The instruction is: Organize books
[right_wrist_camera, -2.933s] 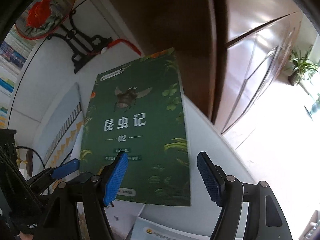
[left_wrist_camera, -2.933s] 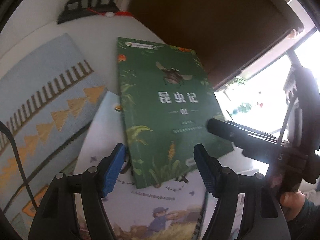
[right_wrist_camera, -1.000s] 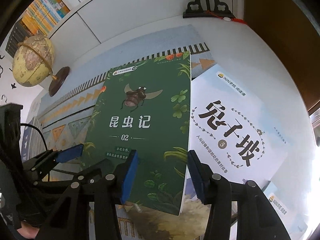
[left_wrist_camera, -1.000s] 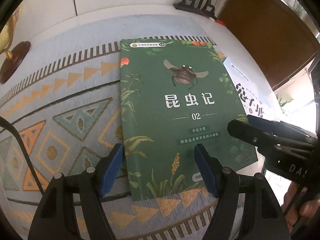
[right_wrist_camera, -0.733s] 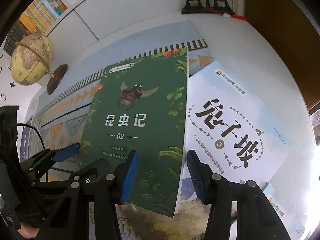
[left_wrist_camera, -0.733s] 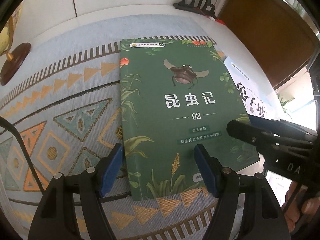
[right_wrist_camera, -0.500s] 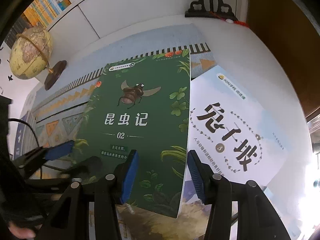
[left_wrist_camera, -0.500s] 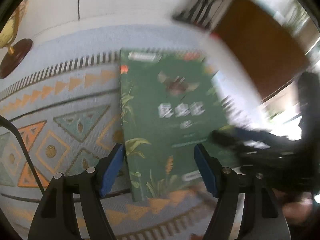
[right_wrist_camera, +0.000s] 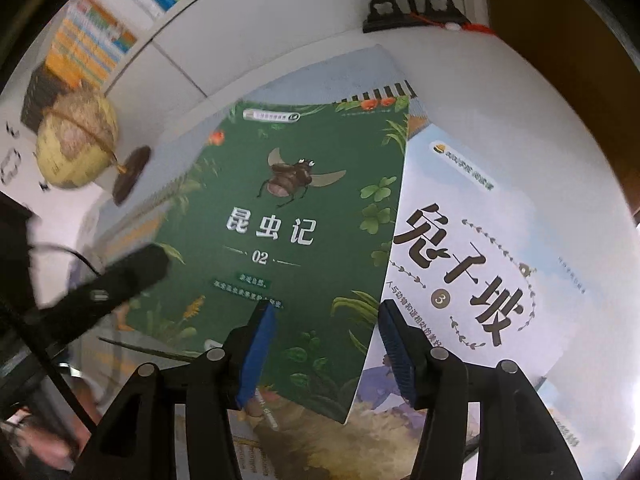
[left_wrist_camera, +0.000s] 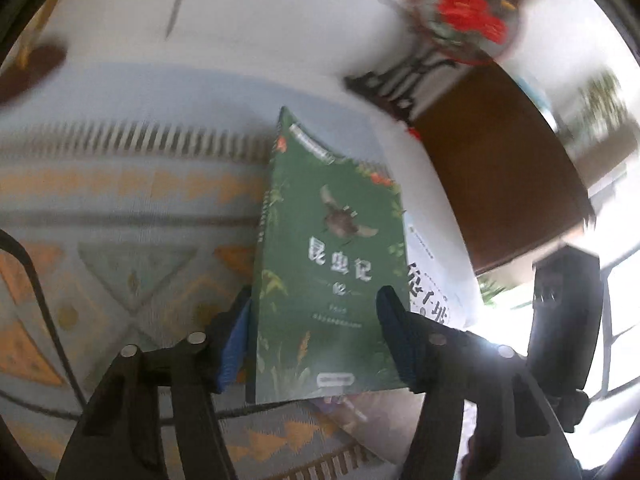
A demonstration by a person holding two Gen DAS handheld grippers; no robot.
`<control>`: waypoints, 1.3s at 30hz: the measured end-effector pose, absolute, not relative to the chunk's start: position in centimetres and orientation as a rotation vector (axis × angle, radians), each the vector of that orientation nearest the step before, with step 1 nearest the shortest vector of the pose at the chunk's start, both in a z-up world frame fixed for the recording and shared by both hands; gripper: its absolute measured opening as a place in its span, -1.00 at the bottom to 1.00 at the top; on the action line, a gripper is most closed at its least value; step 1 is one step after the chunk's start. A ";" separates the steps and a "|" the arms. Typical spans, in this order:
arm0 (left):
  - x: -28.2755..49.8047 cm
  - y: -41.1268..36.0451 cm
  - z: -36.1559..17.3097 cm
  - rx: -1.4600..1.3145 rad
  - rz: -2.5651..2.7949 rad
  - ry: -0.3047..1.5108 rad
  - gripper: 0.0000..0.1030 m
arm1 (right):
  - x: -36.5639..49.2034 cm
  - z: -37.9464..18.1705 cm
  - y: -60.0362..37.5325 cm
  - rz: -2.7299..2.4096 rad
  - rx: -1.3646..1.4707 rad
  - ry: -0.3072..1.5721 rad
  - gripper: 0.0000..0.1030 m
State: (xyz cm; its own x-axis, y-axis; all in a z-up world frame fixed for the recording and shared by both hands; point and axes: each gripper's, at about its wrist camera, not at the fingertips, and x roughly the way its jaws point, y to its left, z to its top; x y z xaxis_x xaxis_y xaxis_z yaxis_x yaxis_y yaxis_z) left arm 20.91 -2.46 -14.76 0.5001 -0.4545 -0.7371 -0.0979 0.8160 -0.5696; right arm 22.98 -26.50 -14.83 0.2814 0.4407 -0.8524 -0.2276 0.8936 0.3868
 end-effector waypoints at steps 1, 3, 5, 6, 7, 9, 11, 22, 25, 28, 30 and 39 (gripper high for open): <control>20.8 -2.1 -15.3 -0.632 -0.234 1.053 0.10 | 23.0 -14.9 -26.8 0.453 0.225 1.205 0.05; 20.3 -1.6 -16.0 -0.702 -0.251 1.063 0.10 | 22.9 -14.7 -27.0 0.449 0.234 1.196 0.05; 19.4 -1.1 -16.3 -0.813 -0.288 1.044 0.10 | 22.8 -14.6 -26.7 0.442 0.210 1.183 0.16; 19.2 -0.7 -16.6 -0.888 -0.318 1.033 0.10 | 22.8 -14.6 -26.4 0.439 0.199 1.178 0.18; 19.1 -0.6 -16.9 -0.951 -0.327 1.022 0.10 | 22.7 -14.6 -26.2 0.441 0.190 1.175 0.24; 19.0 -1.2 -17.3 -0.975 -0.317 1.012 0.05 | 22.6 -14.6 -25.9 0.442 0.172 1.172 0.29; 19.1 -2.3 -17.4 -0.903 -0.289 1.036 -0.07 | 22.7 -14.6 -25.7 0.451 0.162 1.179 0.29; 20.0 -2.3 -17.1 -1.195 -0.369 1.061 -0.85 | 22.9 -14.7 -29.8 0.504 0.459 1.253 0.31; 20.5 -2.0 -17.1 -1.304 -0.406 1.054 -0.85 | 22.4 -15.6 -31.7 0.509 0.580 1.297 0.41; 20.5 -1.8 -17.6 -1.396 -0.441 1.060 -0.85 | 22.1 -17.0 -33.6 0.542 0.790 1.298 0.50; 20.2 -1.6 -17.9 -1.421 -0.441 1.073 -0.85 | 22.3 -17.9 -34.2 0.562 0.917 1.297 0.50; 19.8 -2.5 -16.7 -1.101 -0.317 1.178 -0.83 | 24.1 -17.4 -30.6 0.519 0.773 1.264 -0.23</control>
